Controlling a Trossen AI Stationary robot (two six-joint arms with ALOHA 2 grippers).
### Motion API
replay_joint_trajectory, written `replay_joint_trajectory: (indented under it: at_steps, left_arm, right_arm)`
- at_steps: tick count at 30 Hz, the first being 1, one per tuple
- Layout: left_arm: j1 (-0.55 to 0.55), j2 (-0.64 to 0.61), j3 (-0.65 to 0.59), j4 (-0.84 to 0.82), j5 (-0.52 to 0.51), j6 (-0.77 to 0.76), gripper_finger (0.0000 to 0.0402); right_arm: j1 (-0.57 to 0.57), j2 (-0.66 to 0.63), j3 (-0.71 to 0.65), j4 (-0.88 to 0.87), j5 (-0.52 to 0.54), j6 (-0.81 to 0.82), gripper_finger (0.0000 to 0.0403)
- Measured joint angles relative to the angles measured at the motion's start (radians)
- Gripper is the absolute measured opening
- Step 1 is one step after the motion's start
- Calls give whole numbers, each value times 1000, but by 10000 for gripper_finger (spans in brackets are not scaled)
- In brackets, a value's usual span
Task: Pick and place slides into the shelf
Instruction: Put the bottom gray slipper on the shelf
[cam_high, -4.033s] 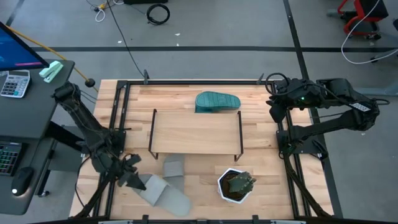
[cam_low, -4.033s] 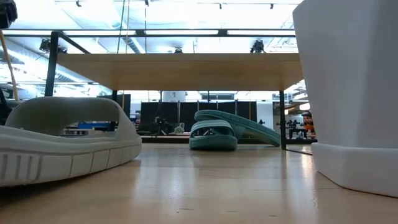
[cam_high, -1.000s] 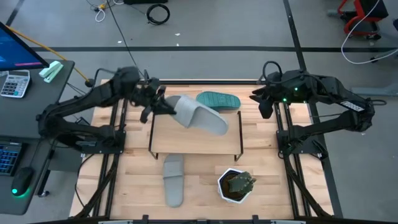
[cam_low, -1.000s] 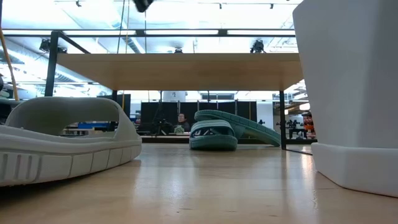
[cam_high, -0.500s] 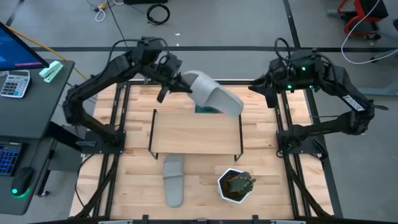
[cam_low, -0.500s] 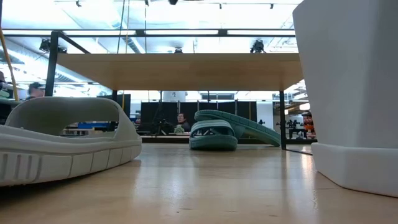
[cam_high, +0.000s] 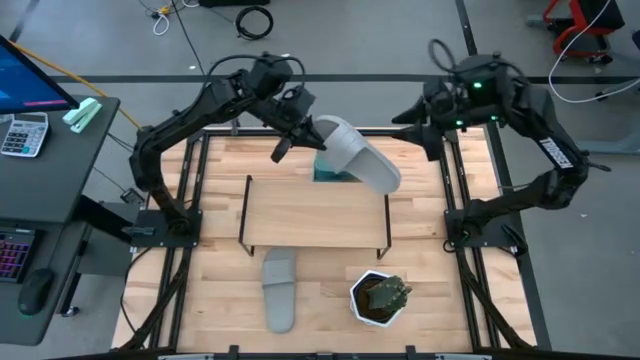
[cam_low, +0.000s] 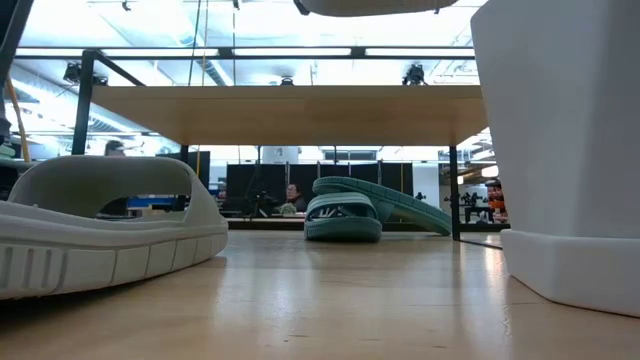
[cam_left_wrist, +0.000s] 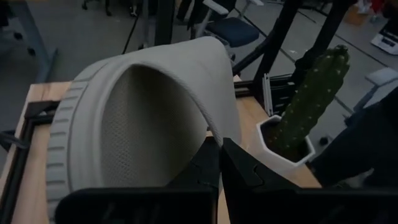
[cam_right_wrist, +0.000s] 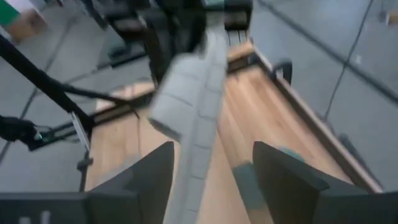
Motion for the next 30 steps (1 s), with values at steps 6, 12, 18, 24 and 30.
replay_joint_trajectory:
  at_steps: [6,12,18,24,30]
  left_arm:
    - [-7,9,7,8,-47,63,6]
    - [-6,9,7,10,-106,98,6]
    - [-13,9,7,55,-108,121,6]
    - [-17,9,7,62,-108,131,6]
    - [-22,8,6,109,-108,129,6]
  right_arm:
    - [-5,58,1,-62,-101,5,240]
    - [-2,97,1,-63,-157,25,240]
    - [-2,122,1,-66,-158,27,240]
    - [-2,137,1,-66,-153,26,240]
    - [-2,151,1,-71,-148,17,240]
